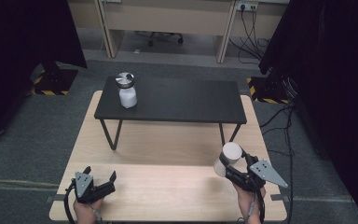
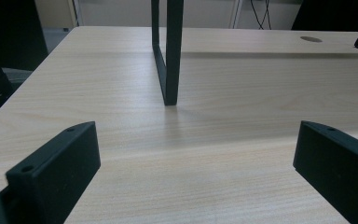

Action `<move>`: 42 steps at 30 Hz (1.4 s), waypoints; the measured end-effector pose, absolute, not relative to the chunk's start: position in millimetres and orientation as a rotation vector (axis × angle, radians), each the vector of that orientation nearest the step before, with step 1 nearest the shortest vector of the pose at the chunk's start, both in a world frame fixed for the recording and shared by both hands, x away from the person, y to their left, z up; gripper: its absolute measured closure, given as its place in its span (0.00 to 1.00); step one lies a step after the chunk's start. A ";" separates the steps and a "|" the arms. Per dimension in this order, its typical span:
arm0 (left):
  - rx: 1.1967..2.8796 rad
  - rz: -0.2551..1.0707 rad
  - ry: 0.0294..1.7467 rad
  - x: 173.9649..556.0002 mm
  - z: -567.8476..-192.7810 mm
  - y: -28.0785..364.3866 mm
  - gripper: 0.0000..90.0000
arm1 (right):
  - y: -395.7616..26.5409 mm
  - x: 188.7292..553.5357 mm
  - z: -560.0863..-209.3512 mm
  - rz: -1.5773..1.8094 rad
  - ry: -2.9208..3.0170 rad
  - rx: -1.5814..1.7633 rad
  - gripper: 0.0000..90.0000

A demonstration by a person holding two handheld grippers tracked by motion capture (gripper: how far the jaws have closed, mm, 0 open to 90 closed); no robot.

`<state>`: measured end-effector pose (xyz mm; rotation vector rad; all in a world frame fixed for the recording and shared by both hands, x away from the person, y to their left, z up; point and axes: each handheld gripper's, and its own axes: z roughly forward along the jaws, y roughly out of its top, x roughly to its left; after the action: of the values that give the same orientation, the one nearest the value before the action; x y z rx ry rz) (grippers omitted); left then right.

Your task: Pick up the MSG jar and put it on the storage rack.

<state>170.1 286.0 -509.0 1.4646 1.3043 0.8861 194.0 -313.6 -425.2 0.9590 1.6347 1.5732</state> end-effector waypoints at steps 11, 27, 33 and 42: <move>1.457 0.883 1.306 169.6 -509.5 287.0 0.00 | -309.8 201.9 -403.0 1.568 1.634 0.943 0.37; 1.448 0.891 1.319 169.4 -509.6 284.9 0.00 | -304.4 213.0 -371.3 1.574 1.621 0.932 0.37; 1.433 0.887 1.328 169.3 -510.2 285.8 0.00 | -300.7 219.1 -359.7 1.565 1.623 0.920 0.38; 1.452 0.881 1.312 170.7 -509.7 287.0 0.00 | -296.4 228.5 -342.2 1.569 1.629 0.917 0.38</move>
<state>170.7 287.0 -509.7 1.4516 1.3120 0.8814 228.5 -296.4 -342.2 0.9170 1.6292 1.5691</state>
